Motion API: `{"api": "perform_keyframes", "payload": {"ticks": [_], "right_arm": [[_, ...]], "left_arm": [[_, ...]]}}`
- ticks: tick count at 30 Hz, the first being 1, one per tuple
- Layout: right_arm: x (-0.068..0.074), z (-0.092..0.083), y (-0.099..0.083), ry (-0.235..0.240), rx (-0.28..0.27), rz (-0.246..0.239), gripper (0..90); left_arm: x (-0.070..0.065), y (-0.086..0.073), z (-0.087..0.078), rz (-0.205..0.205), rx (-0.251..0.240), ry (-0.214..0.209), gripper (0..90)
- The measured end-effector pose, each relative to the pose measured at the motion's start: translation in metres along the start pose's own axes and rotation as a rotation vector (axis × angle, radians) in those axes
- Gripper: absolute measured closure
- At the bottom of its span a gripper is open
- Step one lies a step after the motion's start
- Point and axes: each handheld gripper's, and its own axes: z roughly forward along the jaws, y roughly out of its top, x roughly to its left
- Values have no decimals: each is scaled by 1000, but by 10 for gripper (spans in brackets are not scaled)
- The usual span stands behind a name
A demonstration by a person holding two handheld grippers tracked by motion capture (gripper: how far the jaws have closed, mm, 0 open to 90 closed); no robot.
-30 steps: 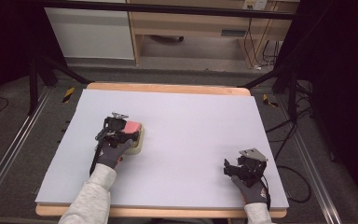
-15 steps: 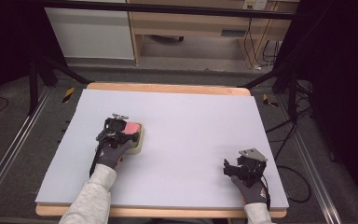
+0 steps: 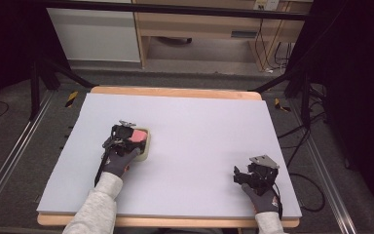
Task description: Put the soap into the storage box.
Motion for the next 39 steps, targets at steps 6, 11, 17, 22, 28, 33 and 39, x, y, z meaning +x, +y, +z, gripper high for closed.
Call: {"api": "perform_keyframes", "payload": {"ticks": [6, 11, 17, 22, 28, 33, 39], "right_arm": [[0, 0, 0, 0, 1, 0, 61], [1, 0, 0, 4, 3, 4, 61], [0, 0, 0, 2, 1, 0, 61], [1, 0, 0, 4, 3, 4, 61], [0, -1, 0, -3, -2, -1, 61], [-2, -1, 0, -10, -7, 7, 60], [-2, -2, 0, -21, -14, 14, 56]], "left_arm": [[0, -1, 2, -2, 5, -1, 373], [0, -1, 3, -2, 3, 3, 373], [1, 0, 0, 0, -28, -4, 364], [2, 3, -12, -2, -78, -28, 333], [1, 3, -21, 24, -106, -24, 301], [2, -1, -32, 72, -132, -26, 278], [6, -11, -42, 88, -174, -71, 244]]}}
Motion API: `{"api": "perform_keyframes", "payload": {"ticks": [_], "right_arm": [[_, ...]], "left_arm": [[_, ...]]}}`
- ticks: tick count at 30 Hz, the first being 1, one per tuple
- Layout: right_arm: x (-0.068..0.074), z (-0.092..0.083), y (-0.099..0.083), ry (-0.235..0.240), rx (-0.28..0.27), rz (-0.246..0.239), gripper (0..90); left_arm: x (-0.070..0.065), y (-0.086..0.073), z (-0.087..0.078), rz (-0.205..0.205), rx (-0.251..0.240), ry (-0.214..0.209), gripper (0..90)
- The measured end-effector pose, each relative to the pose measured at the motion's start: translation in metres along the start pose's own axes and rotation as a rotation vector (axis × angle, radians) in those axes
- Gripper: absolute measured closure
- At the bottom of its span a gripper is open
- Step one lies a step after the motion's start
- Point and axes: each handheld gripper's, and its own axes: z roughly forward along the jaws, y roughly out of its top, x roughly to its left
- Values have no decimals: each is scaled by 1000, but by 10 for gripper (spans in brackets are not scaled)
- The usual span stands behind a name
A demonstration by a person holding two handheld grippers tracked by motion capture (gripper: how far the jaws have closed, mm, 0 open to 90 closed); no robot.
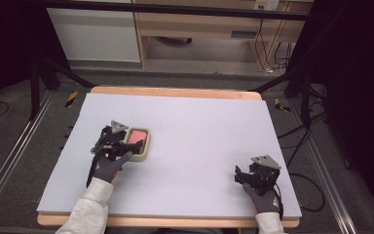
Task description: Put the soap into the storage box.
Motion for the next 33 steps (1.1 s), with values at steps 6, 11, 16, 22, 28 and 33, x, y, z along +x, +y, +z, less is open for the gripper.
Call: {"api": "perform_keyframes", "payload": {"ticks": [6, 11, 16, 22, 28, 33], "right_arm": [[-1, 0, 0, -4, 0, 3, 56], [-2, -1, 0, -5, 0, 11, 53], [-5, -2, -1, -18, -4, 19, 51], [-8, -4, -1, -22, -8, 37, 48], [-9, -4, -2, -31, -5, 34, 47], [-10, -4, -2, -42, 0, 34, 47]], "left_arm": [[5, -13, -11, 9, -17, -8, 223], [14, -27, -24, -11, -56, -38, 210], [20, -37, -37, -1, -88, -54, 193], [28, -55, -45, -13, -95, -42, 180], [37, -70, -46, -14, -71, -35, 170], [44, -79, -52, -24, -75, -30, 165]]}}
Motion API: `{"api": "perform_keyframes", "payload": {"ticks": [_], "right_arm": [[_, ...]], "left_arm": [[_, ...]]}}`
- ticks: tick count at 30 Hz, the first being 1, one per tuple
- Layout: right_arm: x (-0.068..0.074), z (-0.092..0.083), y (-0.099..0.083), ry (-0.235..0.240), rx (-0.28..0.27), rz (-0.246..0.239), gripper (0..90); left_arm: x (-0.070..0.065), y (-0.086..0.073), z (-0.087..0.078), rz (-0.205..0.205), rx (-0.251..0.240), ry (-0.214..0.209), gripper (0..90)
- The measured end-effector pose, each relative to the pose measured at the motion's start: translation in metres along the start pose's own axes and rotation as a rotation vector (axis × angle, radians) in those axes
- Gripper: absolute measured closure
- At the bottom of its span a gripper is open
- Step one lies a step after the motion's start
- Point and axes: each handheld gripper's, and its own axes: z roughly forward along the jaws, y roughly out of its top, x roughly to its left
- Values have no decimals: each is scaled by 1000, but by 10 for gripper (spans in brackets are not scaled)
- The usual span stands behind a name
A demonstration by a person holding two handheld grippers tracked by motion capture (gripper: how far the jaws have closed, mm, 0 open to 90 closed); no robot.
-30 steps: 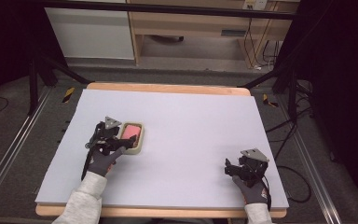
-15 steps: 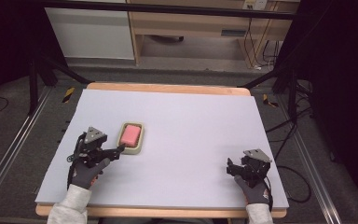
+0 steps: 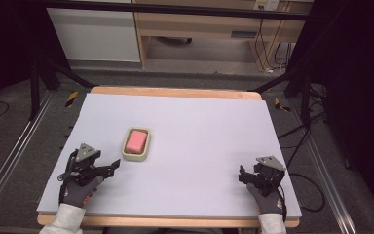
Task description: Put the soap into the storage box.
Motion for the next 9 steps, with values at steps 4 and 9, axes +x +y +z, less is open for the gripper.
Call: {"api": "perform_keyframes", "payload": {"ticks": [4, 9], "right_arm": [[-2, 0, -1, -5, 6, 13, 47], [-4, 0, -1, -12, 6, 15, 48]], "left_arm": [[7, -5, -4, -18, -2, 21, 162], [10, -10, -7, -35, -4, 23, 161]]}}
